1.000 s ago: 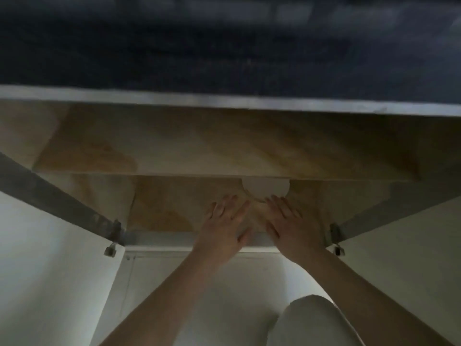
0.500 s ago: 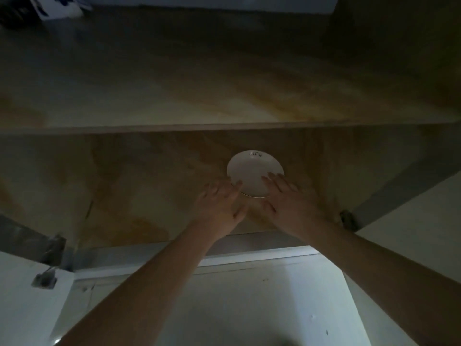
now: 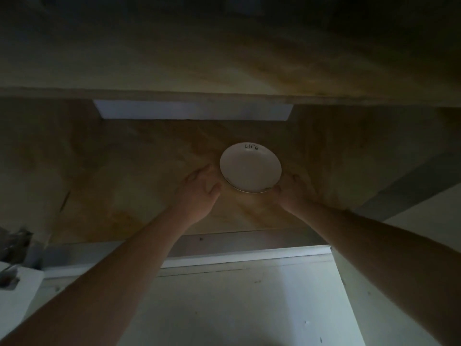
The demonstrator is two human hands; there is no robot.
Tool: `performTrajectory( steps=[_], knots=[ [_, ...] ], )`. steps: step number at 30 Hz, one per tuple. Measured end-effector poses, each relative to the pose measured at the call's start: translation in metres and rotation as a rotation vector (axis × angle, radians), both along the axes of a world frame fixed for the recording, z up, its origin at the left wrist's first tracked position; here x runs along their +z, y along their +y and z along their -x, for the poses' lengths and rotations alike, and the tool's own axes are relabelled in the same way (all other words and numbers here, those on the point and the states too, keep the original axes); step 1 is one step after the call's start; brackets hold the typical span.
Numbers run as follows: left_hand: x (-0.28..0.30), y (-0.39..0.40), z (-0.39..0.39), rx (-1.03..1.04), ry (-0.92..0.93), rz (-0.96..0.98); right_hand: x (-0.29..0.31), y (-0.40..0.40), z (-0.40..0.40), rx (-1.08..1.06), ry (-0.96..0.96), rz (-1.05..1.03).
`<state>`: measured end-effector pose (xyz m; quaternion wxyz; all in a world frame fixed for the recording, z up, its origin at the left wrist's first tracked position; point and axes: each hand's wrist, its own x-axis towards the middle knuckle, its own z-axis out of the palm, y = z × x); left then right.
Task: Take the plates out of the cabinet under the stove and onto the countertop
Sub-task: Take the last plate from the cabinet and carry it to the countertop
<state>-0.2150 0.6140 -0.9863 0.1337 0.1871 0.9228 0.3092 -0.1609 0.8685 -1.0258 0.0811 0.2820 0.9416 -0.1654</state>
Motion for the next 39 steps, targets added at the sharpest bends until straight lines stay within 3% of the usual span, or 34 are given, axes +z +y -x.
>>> performTrajectory(
  steps=[6, 11, 17, 19, 21, 26, 35, 39],
  knots=[
    [-0.009, -0.008, 0.007, 0.109, -0.181, -0.142, -0.014, 0.016, 0.031, -0.308, 0.154, 0.339],
    [-0.018, -0.009, 0.014, 0.244, -0.277, -0.221, -0.024, 0.021, 0.053, -0.382, 0.109, 0.436],
    [-0.018, -0.010, 0.012, 0.290, -0.297, -0.285, -0.028, 0.029, 0.056, -0.551, 0.213, 0.900],
    [-0.019, -0.011, 0.012, 0.303, -0.285, -0.261, -0.024, 0.021, 0.061, -0.756, 0.265, 1.074],
    [-0.021, -0.011, 0.013, 0.313, -0.266, -0.243, -0.023, 0.015, 0.065, -0.815, 0.248, 1.069],
    [-0.028, -0.013, 0.010, 0.320, -0.302, -0.209, -0.021, 0.007, 0.060, -0.773, 0.242, 1.060],
    [-0.043, -0.012, -0.002, 0.368, -0.518, -0.318, -0.021, -0.007, 0.022, -0.320, 0.245, 0.892],
    [-0.050, -0.008, -0.004, 0.376, -0.563, -0.346, -0.023, -0.015, 0.009, -0.221, 0.188, 0.817]
  ],
)
